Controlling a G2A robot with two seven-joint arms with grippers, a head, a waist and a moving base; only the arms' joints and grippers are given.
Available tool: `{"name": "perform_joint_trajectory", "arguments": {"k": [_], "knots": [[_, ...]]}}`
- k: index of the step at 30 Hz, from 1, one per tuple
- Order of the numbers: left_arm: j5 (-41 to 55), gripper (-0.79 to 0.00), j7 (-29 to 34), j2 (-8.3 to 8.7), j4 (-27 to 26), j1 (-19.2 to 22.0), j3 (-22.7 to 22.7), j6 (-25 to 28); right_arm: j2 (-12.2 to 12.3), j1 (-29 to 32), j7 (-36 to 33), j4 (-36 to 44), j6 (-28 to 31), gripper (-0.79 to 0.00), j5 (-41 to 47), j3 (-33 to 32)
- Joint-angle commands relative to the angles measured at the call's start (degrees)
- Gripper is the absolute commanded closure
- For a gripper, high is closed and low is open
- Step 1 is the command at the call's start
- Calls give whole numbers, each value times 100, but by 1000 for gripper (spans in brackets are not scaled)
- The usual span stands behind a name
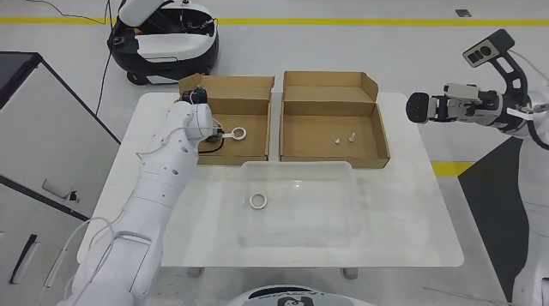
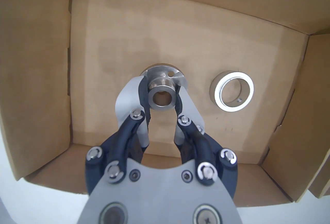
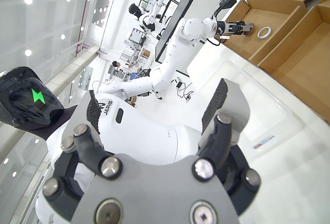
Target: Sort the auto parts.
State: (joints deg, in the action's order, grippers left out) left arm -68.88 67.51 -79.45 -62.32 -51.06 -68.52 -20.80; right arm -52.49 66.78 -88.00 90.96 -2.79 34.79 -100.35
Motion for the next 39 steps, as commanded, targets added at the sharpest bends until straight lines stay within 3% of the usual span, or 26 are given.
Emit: {"name": "perform_joint_trajectory", "arguments": {"k": [1, 10, 11, 18, 19, 22, 30, 39], "knots": [[5, -22, -8, -7, 79, 26, 10, -15, 0, 0, 0, 0, 0, -785, 0, 0], [103, -151, -42, -41, 298, 136, 49, -13, 0, 0, 0, 0, 0, -785, 0, 0], [115, -212, -50, -44, 314, 144, 50, -19, 0, 0, 0, 0, 0, -785, 0, 0], [128, -449, -63, -47, 346, 184, 34, -11, 0, 0, 0, 0, 0, -785, 0, 0], [125, -591, -65, -45, 344, 183, 27, -9, 0, 0, 0, 0, 0, -785, 0, 0], [108, -785, -51, -35, 316, 178, -2, 10, 0, 0, 0, 0, 0, -785, 0, 0], [-43, -785, 58, 32, -200, 18, -160, 41, 0, 0, 0, 0, 0, -785, 0, 0], [-299, -785, 568, 187, -1811, -475, -550, 363, 0, 0, 0, 0, 0, -785, 0, 0]]}}
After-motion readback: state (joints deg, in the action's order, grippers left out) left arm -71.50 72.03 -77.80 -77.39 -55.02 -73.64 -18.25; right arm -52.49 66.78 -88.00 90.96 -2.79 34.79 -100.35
